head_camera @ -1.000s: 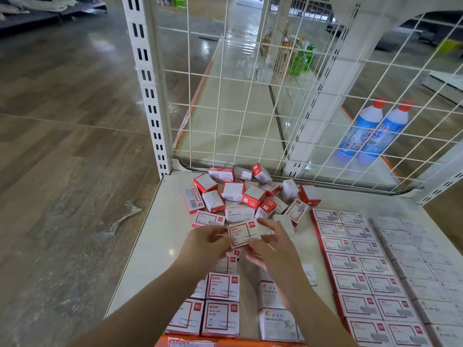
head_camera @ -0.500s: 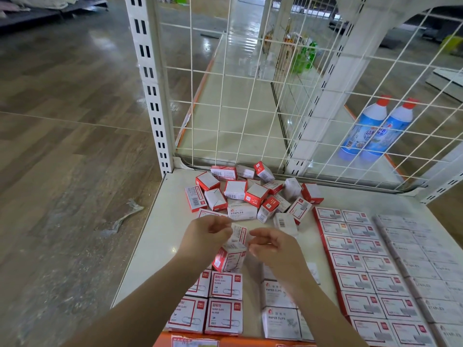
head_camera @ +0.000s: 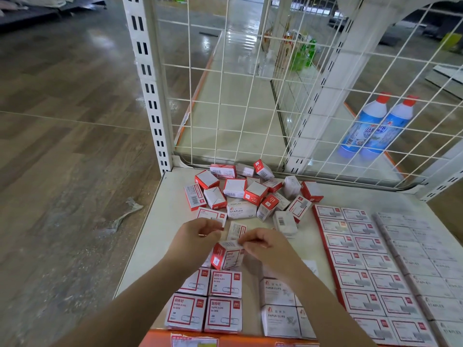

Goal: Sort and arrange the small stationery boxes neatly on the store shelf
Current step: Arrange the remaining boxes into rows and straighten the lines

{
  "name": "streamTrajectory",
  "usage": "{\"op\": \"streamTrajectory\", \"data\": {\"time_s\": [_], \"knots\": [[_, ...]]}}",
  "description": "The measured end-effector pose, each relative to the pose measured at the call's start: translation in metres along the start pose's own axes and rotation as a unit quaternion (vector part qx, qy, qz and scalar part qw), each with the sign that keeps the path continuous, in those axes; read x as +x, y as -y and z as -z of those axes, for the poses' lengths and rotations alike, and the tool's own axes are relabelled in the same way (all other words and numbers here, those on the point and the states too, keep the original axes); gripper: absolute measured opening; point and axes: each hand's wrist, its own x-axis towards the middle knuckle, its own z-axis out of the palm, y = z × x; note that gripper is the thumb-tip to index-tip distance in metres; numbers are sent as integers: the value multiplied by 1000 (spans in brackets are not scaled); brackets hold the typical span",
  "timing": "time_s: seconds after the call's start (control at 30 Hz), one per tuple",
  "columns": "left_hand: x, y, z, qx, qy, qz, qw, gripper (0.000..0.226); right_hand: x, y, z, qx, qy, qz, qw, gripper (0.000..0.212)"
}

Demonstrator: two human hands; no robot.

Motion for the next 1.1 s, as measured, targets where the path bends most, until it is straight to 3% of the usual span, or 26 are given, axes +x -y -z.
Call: {"op": "streamTrajectory", "data": {"time_s": [0.27,0.43,0.6,0.77,0.9,1.1], "knots": [[-3,4,0,36,24,-7,999,12,-2,-5,2,42,77,-25,996,28],[-7,4,2,48,22,1,999,15,-4,-4,5,33,9,2,999,19],[-12,-4,-1,7,52,-1,999,18,-12,3,21,157,-74,7,985,16],[-14,-9,-7,-20,58,-12,998,22,-17,13,26,207,-101,23,973,10],[-19,-12,-10,-38,55,-22,998,8,-19,15,22,188,-103,34,976,10],[-23,-14,-8,-64,39,-20,997,16,-23,13,20,192,-91,50,976,17]]}}
